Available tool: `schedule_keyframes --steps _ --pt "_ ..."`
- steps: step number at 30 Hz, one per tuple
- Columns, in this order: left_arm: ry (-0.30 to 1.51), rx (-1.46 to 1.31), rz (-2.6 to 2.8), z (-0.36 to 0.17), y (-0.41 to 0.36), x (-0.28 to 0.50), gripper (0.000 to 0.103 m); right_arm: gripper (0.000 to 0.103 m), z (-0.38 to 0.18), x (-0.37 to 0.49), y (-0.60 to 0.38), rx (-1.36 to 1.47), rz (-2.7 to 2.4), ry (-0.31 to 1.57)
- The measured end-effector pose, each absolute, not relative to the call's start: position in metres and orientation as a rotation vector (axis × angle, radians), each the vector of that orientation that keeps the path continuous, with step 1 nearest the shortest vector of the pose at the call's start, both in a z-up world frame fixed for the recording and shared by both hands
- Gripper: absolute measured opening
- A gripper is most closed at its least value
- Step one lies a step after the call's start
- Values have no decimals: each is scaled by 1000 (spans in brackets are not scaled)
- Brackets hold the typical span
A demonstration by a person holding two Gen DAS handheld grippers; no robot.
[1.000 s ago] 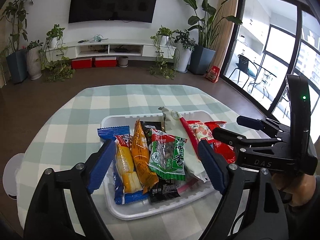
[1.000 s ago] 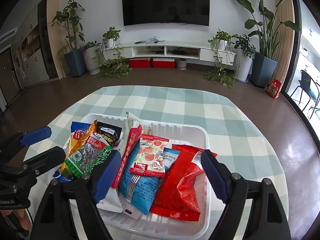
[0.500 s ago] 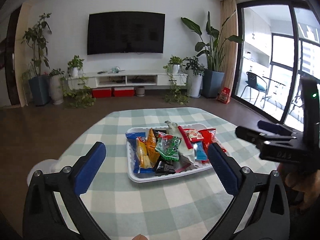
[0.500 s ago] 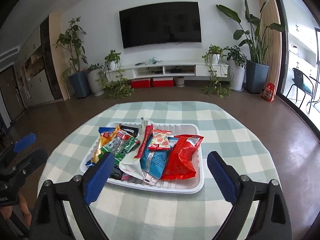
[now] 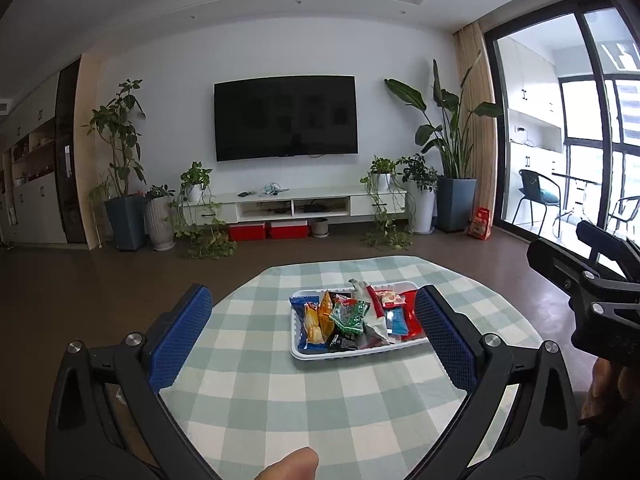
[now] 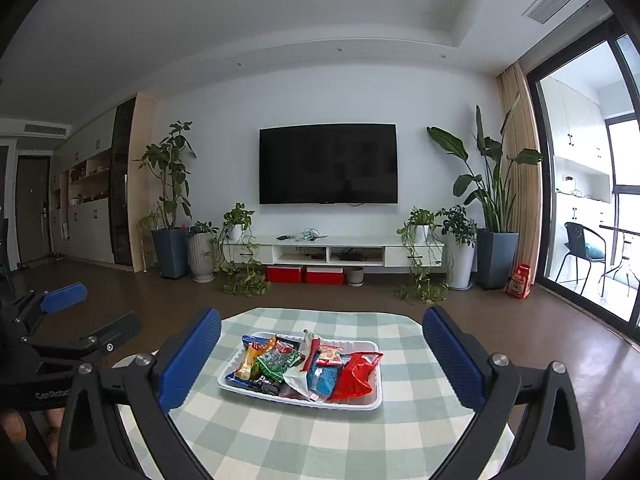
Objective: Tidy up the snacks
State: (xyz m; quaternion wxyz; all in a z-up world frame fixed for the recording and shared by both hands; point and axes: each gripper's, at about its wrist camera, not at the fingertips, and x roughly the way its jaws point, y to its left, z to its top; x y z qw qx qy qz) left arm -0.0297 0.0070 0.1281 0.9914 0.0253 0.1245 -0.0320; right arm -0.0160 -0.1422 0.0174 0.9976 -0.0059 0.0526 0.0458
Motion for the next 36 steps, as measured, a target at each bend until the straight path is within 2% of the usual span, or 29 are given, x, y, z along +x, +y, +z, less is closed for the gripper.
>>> schedule_keyframes --steps 8,22,36 --pt "386 25 -88 114 2 -51 103 103 2 -38 -152 89 79 216" --pt "632 -11 -69 44 5 12 103 103 -45 -9 -152 88 -14 435" --pt "705 -25 -76 13 4 33 103 103 -74 0 -150 82 -26 528"
